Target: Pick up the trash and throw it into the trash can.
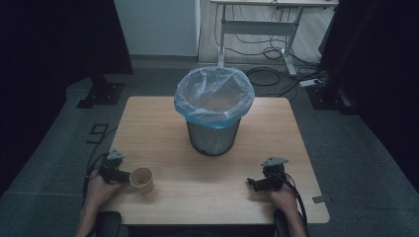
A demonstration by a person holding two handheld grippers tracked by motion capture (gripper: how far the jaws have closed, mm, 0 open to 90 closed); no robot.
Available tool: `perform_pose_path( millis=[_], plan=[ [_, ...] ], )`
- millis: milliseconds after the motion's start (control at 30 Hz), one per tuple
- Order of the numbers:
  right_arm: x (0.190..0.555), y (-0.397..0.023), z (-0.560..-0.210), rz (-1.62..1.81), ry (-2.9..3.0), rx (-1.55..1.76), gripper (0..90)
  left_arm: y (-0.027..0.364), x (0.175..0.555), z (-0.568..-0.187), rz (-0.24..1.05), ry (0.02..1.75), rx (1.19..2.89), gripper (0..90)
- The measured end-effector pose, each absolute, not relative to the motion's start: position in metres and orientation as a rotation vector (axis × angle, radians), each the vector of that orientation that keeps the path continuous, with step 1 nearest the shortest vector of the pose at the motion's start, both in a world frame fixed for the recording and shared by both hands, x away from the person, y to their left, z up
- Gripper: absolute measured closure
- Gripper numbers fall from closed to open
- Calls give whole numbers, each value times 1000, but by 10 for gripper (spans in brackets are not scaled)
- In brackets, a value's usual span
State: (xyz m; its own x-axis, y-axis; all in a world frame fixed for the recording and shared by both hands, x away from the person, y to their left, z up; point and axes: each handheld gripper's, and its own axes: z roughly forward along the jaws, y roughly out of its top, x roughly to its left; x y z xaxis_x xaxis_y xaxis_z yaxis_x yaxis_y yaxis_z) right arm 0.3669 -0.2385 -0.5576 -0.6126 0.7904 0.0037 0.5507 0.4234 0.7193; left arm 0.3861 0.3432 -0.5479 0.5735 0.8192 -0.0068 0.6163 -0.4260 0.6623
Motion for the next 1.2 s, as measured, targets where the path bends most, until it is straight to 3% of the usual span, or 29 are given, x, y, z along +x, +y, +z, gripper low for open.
perform_pose_path(
  millis=[833,1200],
  plan=[
    [366,-238,-558,996,2337,1165,0,351,383,-545,389,1126,2190,0],
    [365,-238,-558,994,2333,1171,0,363,353,-528,389,1056,2188,0]
  ],
)
